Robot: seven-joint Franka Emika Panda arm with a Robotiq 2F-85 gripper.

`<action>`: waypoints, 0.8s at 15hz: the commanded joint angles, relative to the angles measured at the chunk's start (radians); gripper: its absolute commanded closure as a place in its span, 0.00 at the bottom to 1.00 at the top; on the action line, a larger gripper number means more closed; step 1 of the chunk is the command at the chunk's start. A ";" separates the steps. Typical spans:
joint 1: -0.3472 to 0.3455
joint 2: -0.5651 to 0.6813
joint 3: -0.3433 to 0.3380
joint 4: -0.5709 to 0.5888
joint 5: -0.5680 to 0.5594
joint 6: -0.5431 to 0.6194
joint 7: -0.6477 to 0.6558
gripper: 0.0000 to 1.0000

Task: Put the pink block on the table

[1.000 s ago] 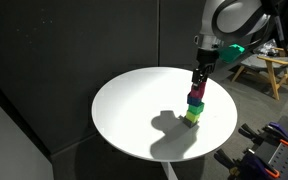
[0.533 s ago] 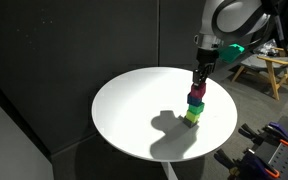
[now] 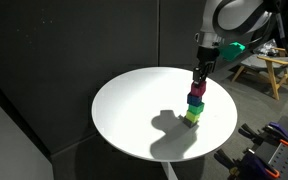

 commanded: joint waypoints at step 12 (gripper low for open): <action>-0.047 -0.124 -0.052 0.002 0.011 -0.050 -0.008 0.72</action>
